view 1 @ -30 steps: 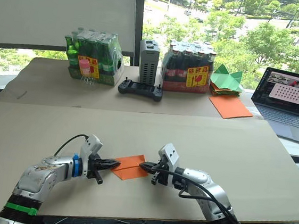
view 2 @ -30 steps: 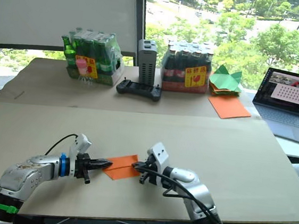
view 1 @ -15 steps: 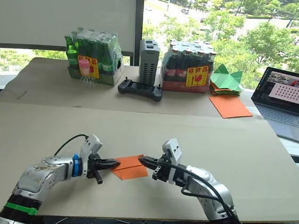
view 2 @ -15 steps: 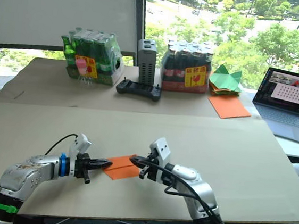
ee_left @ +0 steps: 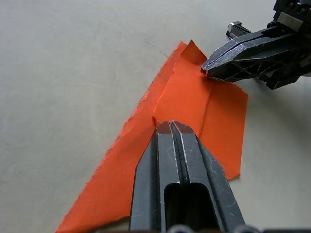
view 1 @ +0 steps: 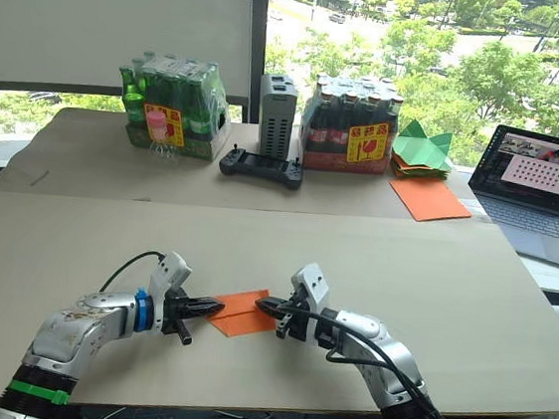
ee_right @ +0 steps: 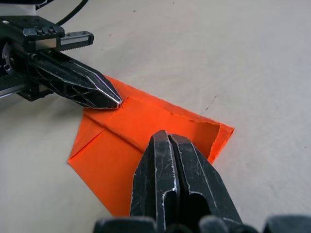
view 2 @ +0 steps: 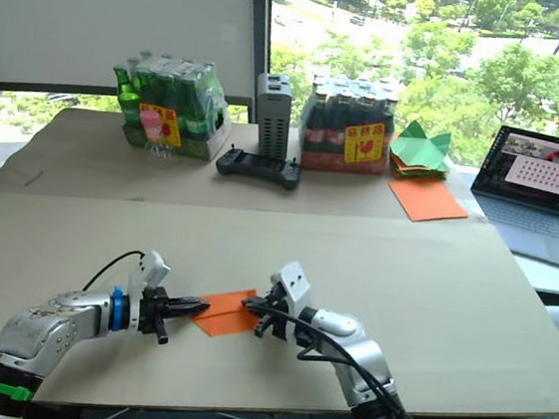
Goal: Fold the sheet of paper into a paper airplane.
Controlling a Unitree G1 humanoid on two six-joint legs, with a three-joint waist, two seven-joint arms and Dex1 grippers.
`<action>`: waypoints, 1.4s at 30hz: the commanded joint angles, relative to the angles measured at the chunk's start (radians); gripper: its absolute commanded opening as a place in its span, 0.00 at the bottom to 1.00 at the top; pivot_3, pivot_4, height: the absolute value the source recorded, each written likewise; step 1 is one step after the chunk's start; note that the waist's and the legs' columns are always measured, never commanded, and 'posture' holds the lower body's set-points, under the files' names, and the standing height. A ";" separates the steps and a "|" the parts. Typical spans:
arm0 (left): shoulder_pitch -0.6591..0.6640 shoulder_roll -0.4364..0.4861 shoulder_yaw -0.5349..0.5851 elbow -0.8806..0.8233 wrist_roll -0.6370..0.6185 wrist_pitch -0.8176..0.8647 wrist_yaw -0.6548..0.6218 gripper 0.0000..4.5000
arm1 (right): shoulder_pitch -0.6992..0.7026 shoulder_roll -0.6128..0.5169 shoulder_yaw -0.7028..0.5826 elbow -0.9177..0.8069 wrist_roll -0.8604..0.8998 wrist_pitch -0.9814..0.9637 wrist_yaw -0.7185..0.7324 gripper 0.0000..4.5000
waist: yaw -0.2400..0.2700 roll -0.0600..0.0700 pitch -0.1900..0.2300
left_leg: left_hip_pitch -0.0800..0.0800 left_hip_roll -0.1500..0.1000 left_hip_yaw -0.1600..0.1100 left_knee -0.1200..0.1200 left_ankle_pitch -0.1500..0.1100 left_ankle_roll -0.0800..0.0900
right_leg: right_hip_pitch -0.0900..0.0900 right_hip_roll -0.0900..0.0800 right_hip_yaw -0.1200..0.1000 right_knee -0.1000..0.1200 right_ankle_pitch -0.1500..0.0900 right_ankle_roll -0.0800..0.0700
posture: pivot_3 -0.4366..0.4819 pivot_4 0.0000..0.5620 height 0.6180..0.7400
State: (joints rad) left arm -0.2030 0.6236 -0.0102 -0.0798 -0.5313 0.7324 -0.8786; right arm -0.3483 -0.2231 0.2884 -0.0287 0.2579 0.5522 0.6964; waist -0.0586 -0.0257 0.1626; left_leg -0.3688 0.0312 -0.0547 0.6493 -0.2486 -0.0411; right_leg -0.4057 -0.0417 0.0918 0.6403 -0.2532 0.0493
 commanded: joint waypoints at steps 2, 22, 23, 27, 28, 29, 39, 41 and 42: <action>0.020 -0.007 -0.018 -0.047 0.003 0.042 0.025 0.00 | 0.008 -0.011 0.022 0.007 -0.016 0.002 0.011 0.00 | 0.000 0.000 0.000 | 0.000 0.000 0.000 0.000 0.000 0.000 | 0.000 0.000 0.000 0.000 0.000 0.000 | 0.48 0.27 1.00; 0.087 0.023 -0.034 -0.116 0.006 0.051 0.009 0.00 | 0.016 -0.014 0.036 0.003 -0.028 0.020 0.022 0.00 | -0.008 0.000 0.000 | 0.000 0.000 0.000 -0.003 0.000 0.000 | 0.000 0.000 0.000 -0.002 0.000 0.000 | 0.48 0.27 1.00; 0.088 0.025 -0.028 -0.105 0.008 0.049 0.011 0.00 | 0.016 -0.015 0.036 0.002 -0.028 0.022 0.022 0.00 | -0.008 0.000 0.000 | 0.000 0.000 0.000 -0.003 0.000 0.000 | 0.000 0.000 0.000 -0.002 0.000 0.000 | 0.48 0.27 1.00; 0.055 0.017 0.018 -0.035 -0.001 0.056 0.032 0.00 | 0.017 -0.013 0.035 -0.001 -0.022 0.023 0.027 0.00 | -0.008 0.000 0.000 | 0.000 0.000 0.000 -0.003 0.000 0.000 | 0.000 0.000 0.000 -0.002 0.000 0.000 | 0.48 0.27 1.00; 0.049 0.017 0.025 -0.025 -0.003 0.056 0.034 0.00 | 0.018 -0.013 0.034 -0.002 -0.020 0.023 0.028 0.00 | -0.008 0.000 0.000 | 0.000 0.000 0.000 -0.003 0.000 0.000 | 0.000 0.000 0.000 -0.002 0.000 0.000 | 0.48 0.27 1.00; 0.041 0.016 0.036 -0.016 -0.010 0.061 0.039 0.00 | 0.018 -0.012 0.032 -0.005 -0.014 0.026 0.032 0.00 | -0.008 0.000 0.000 | 0.000 0.000 0.000 -0.003 0.000 0.000 | 0.000 0.000 0.000 -0.002 0.000 0.000 | 0.48 0.27 1.00; 0.079 0.058 0.119 -0.104 -0.153 0.176 -0.032 0.00 | 0.010 -0.024 -0.023 -0.068 0.075 0.045 0.098 0.00 | -0.010 -0.002 0.001 | -0.002 0.000 0.000 -0.004 0.000 0.000 | -0.002 0.000 0.000 -0.002 0.000 -0.001 | 0.48 0.27 1.00; 0.094 0.062 0.134 -0.140 -0.189 0.205 -0.032 0.00 | 0.005 -0.028 -0.033 -0.083 0.099 0.052 0.114 0.00 | -0.010 -0.002 0.002 | -0.005 0.000 0.000 -0.004 0.000 0.000 | -0.006 0.000 0.000 -0.001 0.001 -0.002 | 0.48 0.27 1.00; 0.099 0.060 0.142 -0.156 -0.208 0.218 -0.032 0.00 | 0.003 -0.029 -0.038 -0.088 0.107 0.055 0.118 0.00 | -0.008 -0.003 0.002 | -0.007 0.000 0.000 -0.004 0.000 0.000 | -0.008 0.000 0.000 -0.001 0.001 -0.002 | 0.48 0.27 1.00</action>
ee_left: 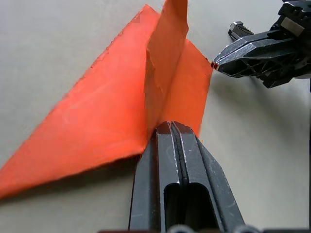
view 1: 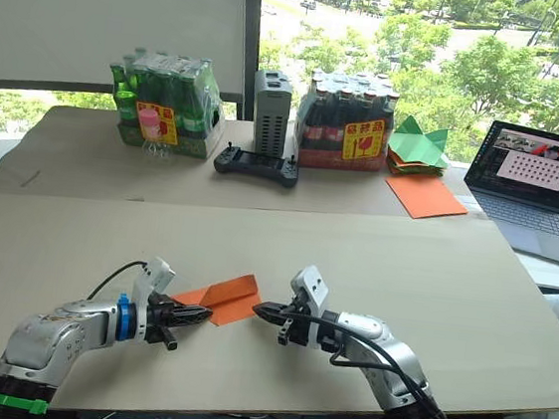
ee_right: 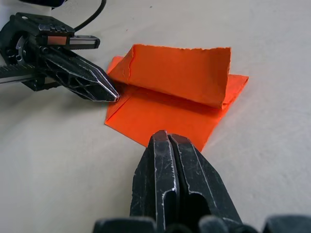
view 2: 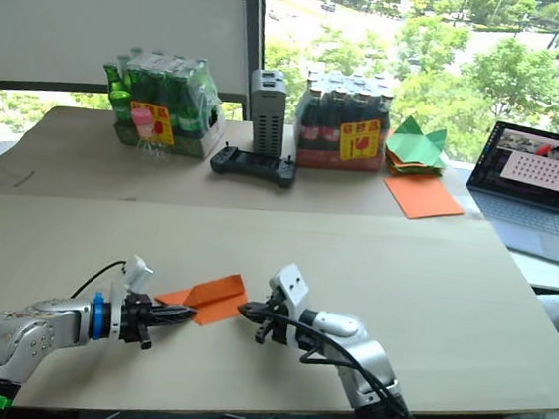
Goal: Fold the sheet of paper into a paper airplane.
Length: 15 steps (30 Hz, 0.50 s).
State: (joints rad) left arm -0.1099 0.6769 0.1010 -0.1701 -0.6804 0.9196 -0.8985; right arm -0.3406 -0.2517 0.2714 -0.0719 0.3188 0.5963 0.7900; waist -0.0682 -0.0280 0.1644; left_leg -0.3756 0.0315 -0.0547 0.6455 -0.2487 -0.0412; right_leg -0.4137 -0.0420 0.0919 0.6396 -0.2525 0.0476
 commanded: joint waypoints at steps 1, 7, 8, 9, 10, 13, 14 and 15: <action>0.009 0.004 0.041 -0.084 -0.083 0.046 -0.011 0.00 | -0.008 0.001 -0.026 -0.049 0.055 0.015 0.026 0.00 | 0.003 0.000 0.000 | -0.003 0.000 0.000 0.000 0.000 0.000 | -0.004 0.000 0.000 0.001 0.001 -0.002 | 0.48 0.27 1.00; 0.024 0.006 0.081 -0.180 -0.194 0.114 0.006 0.00 | -0.042 0.018 -0.067 -0.070 0.129 0.048 0.026 0.00 | 0.000 -0.001 0.001 | -0.009 0.000 0.000 0.002 0.001 0.000 | -0.010 0.000 0.000 0.003 0.004 -0.007 | 0.48 0.27 1.00; 0.026 0.009 0.091 -0.188 -0.210 0.125 0.012 0.00 | -0.054 0.025 -0.079 -0.067 0.142 0.054 0.020 0.00 | -0.002 -0.001 0.001 | -0.009 0.000 0.000 0.002 0.001 0.000 | -0.010 0.000 0.000 0.003 0.004 -0.007 | 0.48 0.27 1.00; 0.029 0.012 0.103 -0.193 -0.226 0.133 0.016 0.00 | -0.069 0.032 -0.090 -0.058 0.150 0.059 0.012 0.00 | -0.003 -0.001 0.001 | -0.009 0.000 0.000 0.002 0.001 0.000 | -0.010 0.000 0.000 0.004 0.004 -0.007 | 0.48 0.27 1.00; 0.032 0.018 0.115 -0.193 -0.239 0.140 0.017 0.00 | -0.084 0.038 -0.100 -0.047 0.156 0.061 0.007 0.00 | -0.004 -0.001 0.002 | -0.008 0.000 0.000 0.002 0.001 0.000 | -0.010 0.000 0.000 0.004 0.004 -0.007 | 0.48 0.27 1.00; 0.049 0.041 0.142 -0.183 -0.251 0.139 0.012 0.00 | -0.124 0.047 -0.111 0.000 0.142 0.045 -0.004 0.13 | -0.002 -0.001 0.002 | -0.008 0.000 0.000 0.002 0.001 0.000 | -0.010 0.001 0.000 0.004 0.004 -0.007 | 0.48 0.27 1.00; 0.056 0.047 0.152 -0.175 -0.249 0.134 0.015 0.00 | -0.140 0.049 -0.109 0.029 0.128 0.036 -0.008 0.20 | -0.002 -0.001 0.002 | -0.008 0.001 0.000 0.002 0.001 0.000 | -0.010 0.001 0.000 0.004 0.004 -0.007 | 0.48 0.27 1.00; 0.061 0.051 0.159 -0.169 -0.248 0.131 0.018 0.00 | -0.151 0.050 -0.107 0.049 0.119 0.029 -0.010 0.27 | -0.001 -0.001 0.002 | -0.008 0.001 0.000 0.002 0.001 0.000 | -0.010 0.001 0.000 0.004 0.004 -0.007 | 0.48 0.27 1.00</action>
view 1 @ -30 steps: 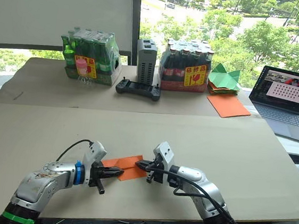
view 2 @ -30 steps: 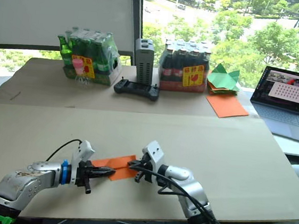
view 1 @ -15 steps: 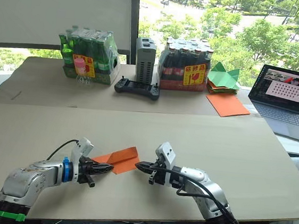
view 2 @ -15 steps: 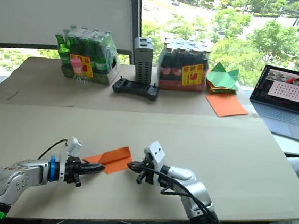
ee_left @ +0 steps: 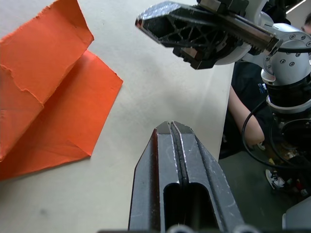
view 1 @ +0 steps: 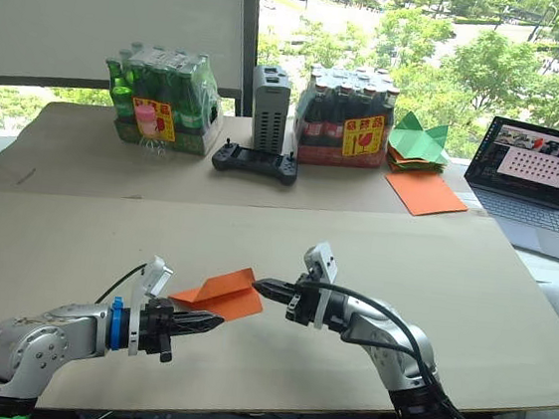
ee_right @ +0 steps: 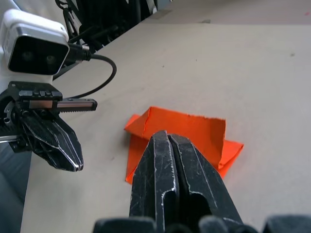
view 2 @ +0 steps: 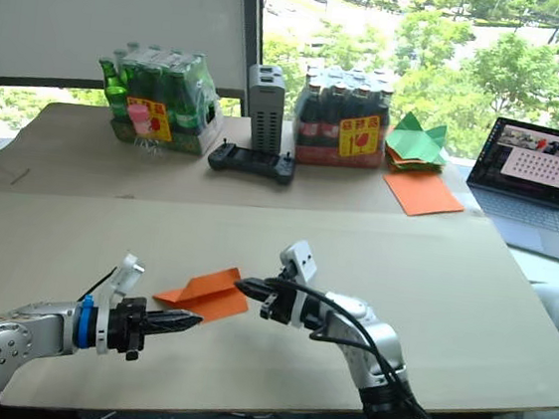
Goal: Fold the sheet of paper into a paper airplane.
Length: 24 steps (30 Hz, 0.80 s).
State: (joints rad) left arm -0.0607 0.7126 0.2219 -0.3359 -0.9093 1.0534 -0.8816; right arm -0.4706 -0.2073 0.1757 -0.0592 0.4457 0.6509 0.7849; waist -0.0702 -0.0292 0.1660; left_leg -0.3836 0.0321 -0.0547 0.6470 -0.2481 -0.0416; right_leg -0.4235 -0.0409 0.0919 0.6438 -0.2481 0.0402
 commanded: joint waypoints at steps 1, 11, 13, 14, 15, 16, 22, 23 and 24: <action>0.017 0.018 0.048 0.006 -0.015 -0.008 0.007 0.00 | -0.039 0.008 -0.005 0.077 -0.026 -0.045 -0.007 0.35 | 0.001 0.000 0.000 | 0.000 0.000 0.000 0.000 0.000 0.000 | 0.000 0.000 0.000 0.000 0.000 0.000 | 0.48 0.27 1.00; 0.061 0.007 0.064 -0.009 -0.009 -0.031 0.044 0.00 | -0.159 0.059 0.006 0.365 -0.100 -0.128 0.022 0.81 | -0.001 0.000 0.000 | 0.000 0.000 0.001 0.000 0.000 0.000 | 0.000 0.000 0.000 0.000 0.001 -0.001 | 0.48 0.27 1.00; 0.076 0.003 0.070 -0.019 -0.012 -0.034 0.052 0.00 | -0.183 0.074 -0.006 0.400 -0.092 -0.116 0.029 0.81 | -0.003 0.000 0.000 | 0.000 0.000 0.001 0.000 0.000 0.000 | 0.000 0.000 0.001 0.001 0.001 -0.001 | 0.48 0.27 1.00; 0.082 0.001 0.073 -0.022 -0.014 -0.034 0.058 0.00 | -0.193 0.081 -0.012 0.411 -0.088 -0.110 0.031 0.81 | -0.002 0.000 0.000 | 0.000 0.000 0.001 0.000 0.000 0.000 | -0.001 0.000 0.001 0.002 0.001 -0.001 | 0.48 0.27 1.00; 0.087 -0.001 0.076 -0.024 -0.016 -0.035 0.061 0.00 | -0.200 0.088 -0.018 0.419 -0.085 -0.105 0.033 0.81 | 0.000 0.000 0.000 | 0.000 0.000 0.000 0.000 0.000 0.000 | -0.001 0.000 0.000 0.002 0.001 -0.002 | 0.48 0.27 1.00; 0.091 -0.002 0.078 -0.026 -0.017 -0.036 0.063 0.00 | -0.205 0.092 -0.021 0.425 -0.084 -0.101 0.037 0.81 | 0.000 0.000 0.000 | 0.000 0.000 0.000 0.000 0.000 0.000 | -0.001 0.000 0.000 0.002 0.001 -0.002 | 0.48 0.27 1.00; 0.107 -0.010 0.090 -0.026 -0.019 -0.041 0.088 0.00 | -0.214 0.101 -0.006 0.439 -0.094 -0.091 0.068 0.81 | 0.000 0.000 0.000 | 0.000 0.000 0.000 0.000 0.000 0.000 | -0.001 0.000 0.000 0.002 0.001 -0.002 | 0.48 0.27 1.00; 0.107 -0.011 0.091 -0.025 -0.019 -0.041 0.092 0.00 | -0.213 0.102 -0.005 0.440 -0.094 -0.087 0.072 0.81 | 0.000 0.000 0.000 | 0.000 0.000 0.000 0.000 0.000 0.000 | -0.001 0.000 0.000 0.002 0.001 -0.002 | 0.48 0.27 1.00; 0.108 -0.011 0.092 -0.025 -0.019 -0.042 0.093 0.00 | -0.211 0.101 -0.001 0.437 -0.098 -0.088 0.077 0.81 | 0.000 0.000 0.000 | 0.000 0.000 0.000 0.000 0.000 0.000 | -0.001 0.000 0.000 0.002 0.001 -0.002 | 0.48 0.27 1.00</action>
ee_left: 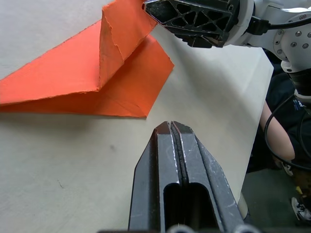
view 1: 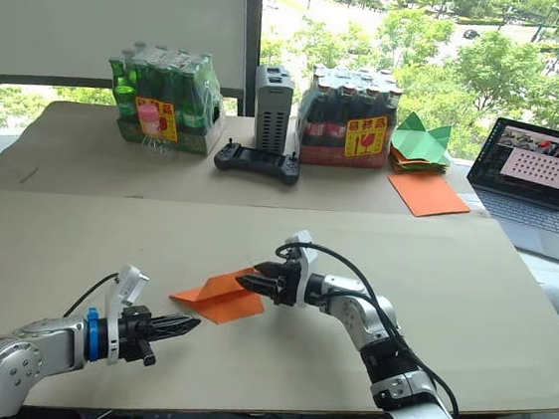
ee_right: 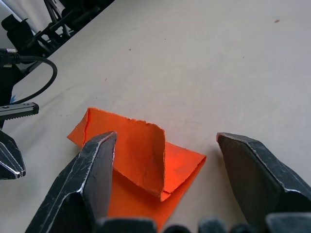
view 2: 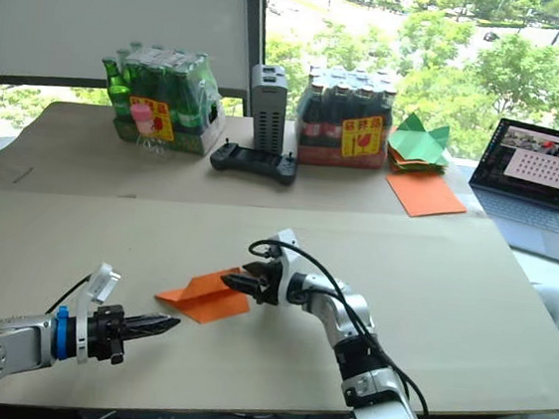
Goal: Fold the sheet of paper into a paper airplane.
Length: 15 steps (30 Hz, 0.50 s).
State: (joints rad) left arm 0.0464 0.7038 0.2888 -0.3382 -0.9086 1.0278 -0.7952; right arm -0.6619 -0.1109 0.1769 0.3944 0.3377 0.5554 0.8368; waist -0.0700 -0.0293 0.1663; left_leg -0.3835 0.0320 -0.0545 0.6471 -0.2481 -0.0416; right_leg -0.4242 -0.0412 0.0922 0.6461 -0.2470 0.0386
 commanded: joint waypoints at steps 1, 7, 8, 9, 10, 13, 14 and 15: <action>0.001 -0.002 0.024 -0.023 -0.019 -0.017 0.007 0.00 | -0.019 0.004 0.000 -0.017 0.008 0.006 0.028 0.81 | 0.000 0.000 0.000 | 0.000 0.000 0.000 0.000 0.000 0.000 | 0.000 0.000 0.000 0.000 0.000 0.000 | 0.48 0.27 1.00; 0.005 -0.002 0.022 -0.022 -0.014 -0.023 0.012 0.00 | -0.022 0.009 -0.001 -0.015 0.006 0.005 0.036 0.81 | -0.001 0.000 0.000 | 0.000 0.000 0.000 0.000 0.000 0.000 | 0.000 0.000 0.000 0.000 0.000 0.000 | 0.48 0.27 1.00; 0.007 -0.003 0.021 -0.021 -0.013 -0.024 0.014 0.00 | -0.021 0.011 0.000 -0.017 0.008 0.006 0.038 0.81 | -0.001 0.000 0.000 | 0.000 0.000 0.000 0.000 0.000 0.000 | 0.000 0.000 0.000 0.000 0.000 0.000 | 0.48 0.27 1.00; 0.009 -0.003 0.021 -0.021 -0.012 -0.024 0.016 0.00 | -0.020 0.012 0.000 -0.020 0.010 0.009 0.039 0.81 | -0.001 0.000 0.000 | 0.000 0.000 0.000 0.000 0.000 0.000 | 0.000 0.000 0.000 0.000 0.000 0.000 | 0.48 0.27 1.00; 0.009 -0.002 0.020 -0.021 -0.011 -0.025 0.016 0.00 | -0.020 0.013 0.001 -0.022 0.010 0.008 0.044 0.76 | -0.001 0.000 0.000 | 0.000 0.000 0.000 0.000 0.000 0.000 | 0.000 0.000 0.000 0.000 0.000 0.000 | 0.48 0.27 1.00; 0.007 -0.002 0.016 -0.018 -0.012 -0.028 0.019 0.00 | -0.016 0.012 0.006 -0.029 0.007 0.006 0.055 0.55 | 0.000 0.000 0.000 | 0.000 0.000 0.000 0.000 0.000 0.000 | 0.000 0.000 0.000 0.000 0.000 0.000 | 0.48 0.27 1.00; 0.006 -0.002 0.016 -0.016 -0.013 -0.028 0.021 0.00 | -0.014 0.011 0.007 -0.032 0.007 0.006 0.058 0.48 | 0.000 0.000 0.000 | 0.000 0.000 0.000 0.000 0.000 0.000 | 0.000 0.000 0.000 0.000 0.000 0.000 | 0.48 0.27 1.00; 0.005 -0.003 0.016 -0.015 -0.013 -0.028 0.023 0.00 | -0.013 0.011 0.008 -0.035 0.007 0.006 0.061 0.40 | 0.000 0.000 0.000 | 0.000 0.000 0.000 0.000 0.000 0.000 | 0.000 0.000 0.000 0.000 0.000 0.000 | 0.48 0.27 1.00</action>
State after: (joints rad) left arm 0.0543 0.7015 0.2910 -0.3379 -0.9085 1.0098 -0.7730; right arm -0.6619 -0.1039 0.1858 0.3948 0.3367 0.5677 0.8786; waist -0.0705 -0.0293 0.1663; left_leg -0.3833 0.0320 -0.0544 0.6472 -0.2481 -0.0416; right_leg -0.4242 -0.0412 0.0921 0.6466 -0.2469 0.0384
